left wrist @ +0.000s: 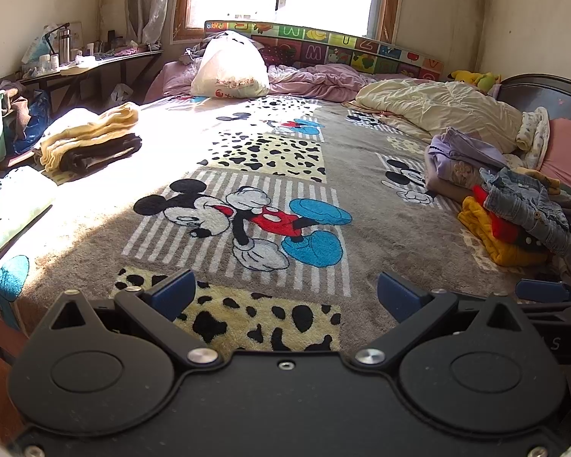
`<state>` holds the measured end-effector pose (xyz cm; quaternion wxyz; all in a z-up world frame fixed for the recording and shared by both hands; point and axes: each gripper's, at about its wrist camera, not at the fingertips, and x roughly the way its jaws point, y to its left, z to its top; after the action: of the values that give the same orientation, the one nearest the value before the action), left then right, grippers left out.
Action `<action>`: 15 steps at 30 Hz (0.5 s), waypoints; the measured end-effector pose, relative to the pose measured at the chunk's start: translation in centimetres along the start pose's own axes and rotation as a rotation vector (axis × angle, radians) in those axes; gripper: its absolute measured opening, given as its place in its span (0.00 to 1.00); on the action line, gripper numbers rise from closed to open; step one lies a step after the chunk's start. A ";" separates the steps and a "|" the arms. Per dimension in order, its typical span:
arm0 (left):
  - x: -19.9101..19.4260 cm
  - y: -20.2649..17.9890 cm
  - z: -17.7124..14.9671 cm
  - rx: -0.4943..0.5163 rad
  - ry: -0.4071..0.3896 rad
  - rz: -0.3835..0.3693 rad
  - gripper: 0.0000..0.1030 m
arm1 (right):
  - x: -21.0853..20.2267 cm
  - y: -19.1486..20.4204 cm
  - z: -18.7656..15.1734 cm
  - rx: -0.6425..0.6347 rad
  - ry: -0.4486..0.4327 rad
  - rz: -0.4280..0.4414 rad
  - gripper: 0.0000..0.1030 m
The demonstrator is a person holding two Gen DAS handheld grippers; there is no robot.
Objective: Fold clothes
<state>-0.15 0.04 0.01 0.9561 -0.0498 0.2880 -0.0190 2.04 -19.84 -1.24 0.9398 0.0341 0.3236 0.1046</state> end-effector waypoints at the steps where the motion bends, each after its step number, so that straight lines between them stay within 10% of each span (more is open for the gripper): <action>1: 0.0 0.0 0.0 -0.001 0.001 0.000 1.00 | 0.1 0.0 0.0 0.000 0.001 0.000 1.00; 15: 2.7 6.0 -0.4 -0.228 0.026 0.017 1.00 | 4.6 1.8 0.4 0.029 -0.002 0.221 1.00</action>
<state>1.94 5.81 -2.49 0.9407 -0.1553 0.3010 0.0215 5.52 -17.07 -3.40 0.9224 0.0834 0.3182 0.2026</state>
